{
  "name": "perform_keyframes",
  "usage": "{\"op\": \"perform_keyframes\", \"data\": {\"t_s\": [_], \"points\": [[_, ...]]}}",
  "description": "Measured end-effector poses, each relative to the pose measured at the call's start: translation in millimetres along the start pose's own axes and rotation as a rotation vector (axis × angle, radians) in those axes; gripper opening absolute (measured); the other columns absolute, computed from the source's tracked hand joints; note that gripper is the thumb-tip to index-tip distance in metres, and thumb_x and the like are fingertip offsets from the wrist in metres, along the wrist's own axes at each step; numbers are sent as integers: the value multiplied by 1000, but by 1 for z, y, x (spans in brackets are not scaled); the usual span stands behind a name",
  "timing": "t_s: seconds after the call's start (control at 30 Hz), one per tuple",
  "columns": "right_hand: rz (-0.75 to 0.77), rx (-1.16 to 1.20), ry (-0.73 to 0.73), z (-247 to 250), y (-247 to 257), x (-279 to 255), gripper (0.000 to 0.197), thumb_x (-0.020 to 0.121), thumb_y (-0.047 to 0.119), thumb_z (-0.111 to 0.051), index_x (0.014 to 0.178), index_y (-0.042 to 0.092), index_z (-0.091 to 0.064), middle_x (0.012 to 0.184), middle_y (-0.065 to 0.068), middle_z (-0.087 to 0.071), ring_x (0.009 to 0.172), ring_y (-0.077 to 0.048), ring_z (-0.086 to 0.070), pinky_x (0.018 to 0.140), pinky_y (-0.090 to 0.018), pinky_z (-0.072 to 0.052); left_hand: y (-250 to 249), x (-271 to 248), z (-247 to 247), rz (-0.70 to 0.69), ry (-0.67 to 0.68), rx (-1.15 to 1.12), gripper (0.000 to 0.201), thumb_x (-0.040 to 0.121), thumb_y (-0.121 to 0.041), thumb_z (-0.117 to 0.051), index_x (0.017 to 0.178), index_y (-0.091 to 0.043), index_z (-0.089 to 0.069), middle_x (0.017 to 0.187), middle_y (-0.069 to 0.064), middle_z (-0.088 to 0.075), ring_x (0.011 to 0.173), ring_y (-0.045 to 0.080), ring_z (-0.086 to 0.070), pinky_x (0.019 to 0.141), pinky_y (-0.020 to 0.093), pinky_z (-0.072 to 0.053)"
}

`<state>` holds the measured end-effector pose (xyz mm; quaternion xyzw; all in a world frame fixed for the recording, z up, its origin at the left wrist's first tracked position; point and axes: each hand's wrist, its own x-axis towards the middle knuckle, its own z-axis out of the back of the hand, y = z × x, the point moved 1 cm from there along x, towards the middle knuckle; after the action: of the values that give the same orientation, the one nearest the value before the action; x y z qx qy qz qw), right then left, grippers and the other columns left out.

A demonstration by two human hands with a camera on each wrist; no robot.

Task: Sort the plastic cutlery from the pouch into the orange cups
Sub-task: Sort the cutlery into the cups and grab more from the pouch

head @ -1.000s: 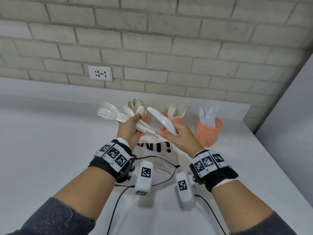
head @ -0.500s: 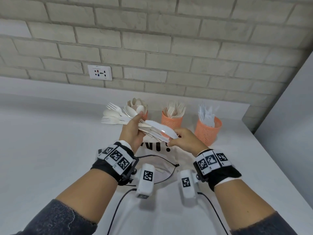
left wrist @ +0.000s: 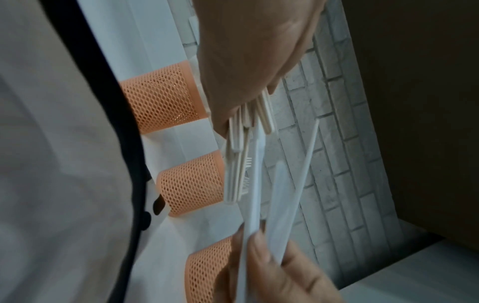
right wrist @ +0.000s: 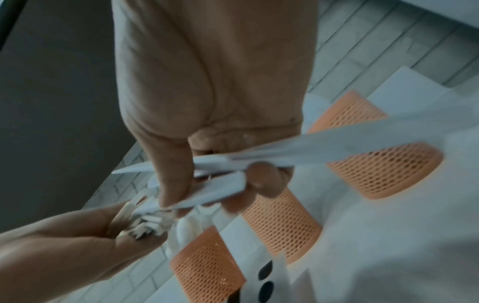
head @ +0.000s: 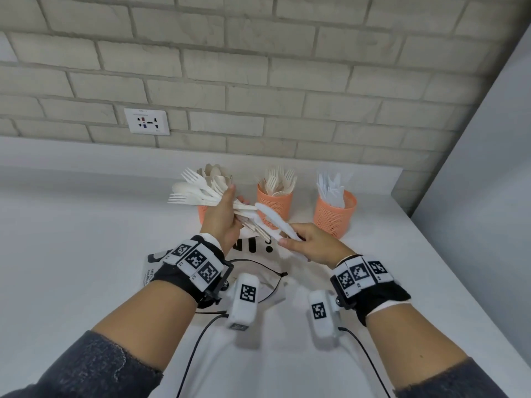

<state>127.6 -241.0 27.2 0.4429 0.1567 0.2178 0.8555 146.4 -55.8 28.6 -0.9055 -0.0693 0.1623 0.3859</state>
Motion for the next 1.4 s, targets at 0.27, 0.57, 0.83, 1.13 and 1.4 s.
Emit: {"op": "perform_keyframes", "data": {"t_s": [0.27, 0.57, 0.83, 1.13, 1.4], "points": [[-29, 102, -68, 31, -9, -19, 22, 98, 10, -42, 86, 27, -50, 63, 2, -51, 54, -11, -46, 64, -25, -45, 15, -6, -17, 29, 12, 103, 15, 94, -6, -48, 80, -6, -50, 67, 6, -52, 52, 11, -57, 60, 27, -52], [332, 294, -820, 125, 2, 18, 12, 98, 11, -40, 106, 11, -49, 75, 2, -57, 64, 3, -56, 71, -15, -49, 39, -26, -37, 31, 381, 404, 8, 88, 3, -56, 88, -5, -58, 59, 0, -65, 59, 9, -65, 66, 22, -56], [150, 407, -867, 127, -50, 63, 18, 97, 14, -44, 110, 5, -53, 80, 4, -59, 71, 0, -59, 60, -4, -45, 36, -34, -42, 126, 585, 449, 13, 86, 8, -53, 91, -1, -61, 79, 4, -68, 76, 17, -69, 76, 32, -58], [5, 336, -763, 122, -67, 75, 22, 91, 14, -53, 112, 8, -54, 94, -6, -58, 83, -17, -56, 64, -13, -44, 40, -23, -44, 206, 641, 435, 20, 75, -3, -61, 94, -4, -58, 77, 4, -65, 74, 18, -66, 73, 30, -55], [336, 156, -977, 128, -24, 56, 49, 78, 14, -60, 126, 16, -48, 113, 1, -46, 105, -7, -46, 84, -4, -34, 40, -21, -41, 131, 557, 495, 15, 82, -10, -65, 94, -5, -56, 77, 6, -60, 68, 17, -66, 69, 32, -57]]}}
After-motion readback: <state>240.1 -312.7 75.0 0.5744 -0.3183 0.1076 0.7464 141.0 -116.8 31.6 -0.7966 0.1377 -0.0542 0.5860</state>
